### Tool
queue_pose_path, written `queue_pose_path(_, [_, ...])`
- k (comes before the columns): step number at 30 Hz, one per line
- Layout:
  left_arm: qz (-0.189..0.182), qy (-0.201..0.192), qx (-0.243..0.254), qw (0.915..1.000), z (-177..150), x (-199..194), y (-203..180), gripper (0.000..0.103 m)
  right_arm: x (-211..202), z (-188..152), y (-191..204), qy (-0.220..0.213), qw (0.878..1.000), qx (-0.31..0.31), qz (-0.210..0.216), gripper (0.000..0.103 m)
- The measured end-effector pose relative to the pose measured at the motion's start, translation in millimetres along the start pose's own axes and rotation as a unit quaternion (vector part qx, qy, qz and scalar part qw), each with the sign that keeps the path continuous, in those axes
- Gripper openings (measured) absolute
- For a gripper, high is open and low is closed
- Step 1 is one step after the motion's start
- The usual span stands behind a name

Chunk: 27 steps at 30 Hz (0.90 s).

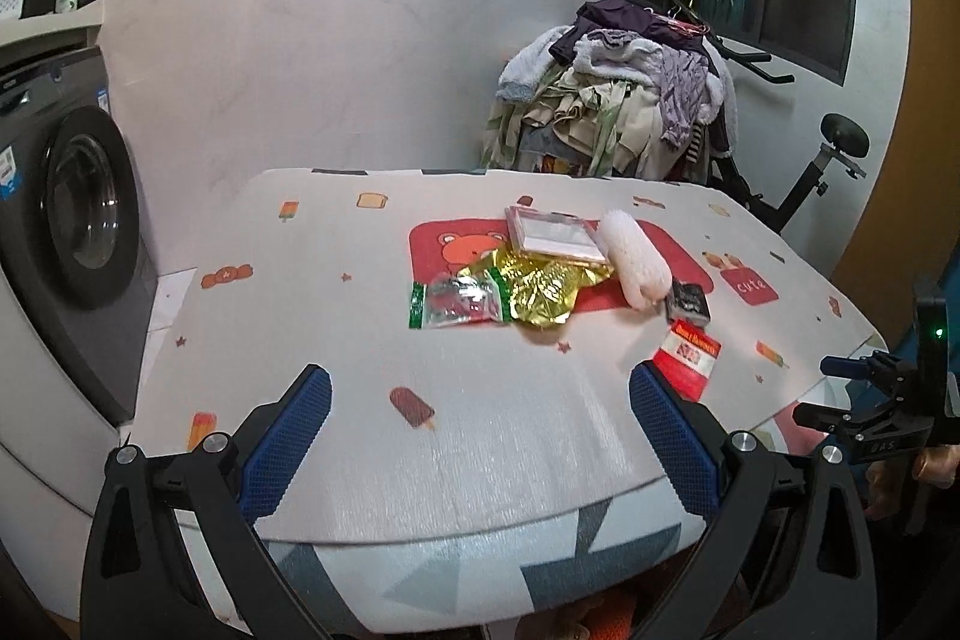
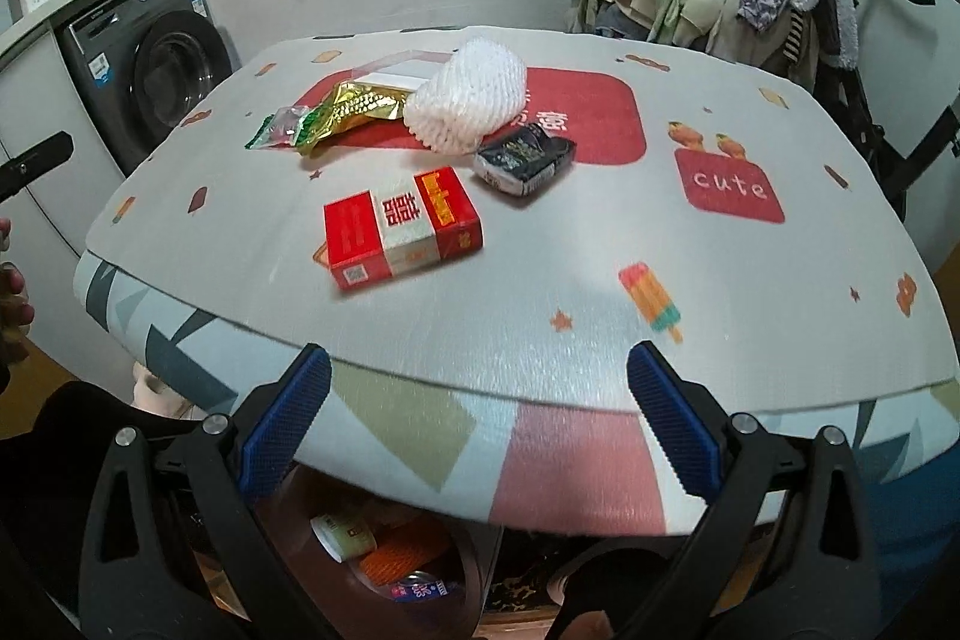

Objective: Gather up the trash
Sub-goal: 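Bring both open tools back over the table, then grasp the red cigarette box with the right tool while the left tool grasps the green wrapper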

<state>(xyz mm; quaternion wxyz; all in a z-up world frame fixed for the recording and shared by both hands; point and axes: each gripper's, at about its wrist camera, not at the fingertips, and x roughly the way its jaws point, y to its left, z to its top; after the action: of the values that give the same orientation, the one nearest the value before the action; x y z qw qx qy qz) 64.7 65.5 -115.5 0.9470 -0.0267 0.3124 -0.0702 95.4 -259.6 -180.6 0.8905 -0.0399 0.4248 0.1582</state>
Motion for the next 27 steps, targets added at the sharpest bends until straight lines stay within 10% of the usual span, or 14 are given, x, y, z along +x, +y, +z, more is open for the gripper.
queue_pose_path(27, [0.013, 0.077, -0.072, 0.9944, -2.4, 64.9, 46.0, 0.097, 90.3, 52.9, 48.2, 0.040, 0.995, -0.077, 0.054, 0.097])
